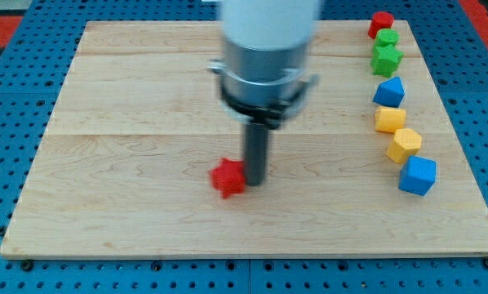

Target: Move the yellow blocks to the left side of the board

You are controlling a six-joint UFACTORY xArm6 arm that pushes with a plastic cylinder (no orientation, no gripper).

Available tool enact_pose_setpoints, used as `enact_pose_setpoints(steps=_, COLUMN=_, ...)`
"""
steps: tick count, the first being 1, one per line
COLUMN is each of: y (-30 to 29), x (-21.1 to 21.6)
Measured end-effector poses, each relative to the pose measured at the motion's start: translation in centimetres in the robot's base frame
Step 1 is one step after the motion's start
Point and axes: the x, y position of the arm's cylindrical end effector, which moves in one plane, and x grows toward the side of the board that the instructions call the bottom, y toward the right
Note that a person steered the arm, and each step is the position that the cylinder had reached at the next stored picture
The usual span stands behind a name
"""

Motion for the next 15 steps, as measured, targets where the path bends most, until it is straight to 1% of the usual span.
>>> enact_pose_setpoints(steps=1, y=1.6, x=1.2)
enact_pose_setpoints(steps=2, y=13.6, x=7.9)
enact_pose_setpoints(steps=3, y=27.1, x=8.5)
enact_pose_setpoints(steps=4, y=33.2, x=2.5)
enact_pose_setpoints(steps=5, y=32.3, x=-1.6)
enact_pose_setpoints(steps=6, y=31.6, x=-3.1)
enact_pose_setpoints(steps=7, y=26.3, x=-4.7)
enact_pose_setpoints(steps=8, y=17.3, x=-4.5)
enact_pose_setpoints(steps=9, y=10.3, x=-3.6)
enact_pose_setpoints(steps=10, y=8.1, x=-2.5)
enact_pose_setpoints(steps=11, y=12.9, x=-3.7)
enact_pose_setpoints(steps=12, y=21.0, x=-4.7)
enact_pose_setpoints(steps=13, y=26.9, x=-6.2)
enact_pose_setpoints(steps=14, y=27.6, x=-8.6)
enact_pose_setpoints(steps=15, y=20.3, x=-11.0)
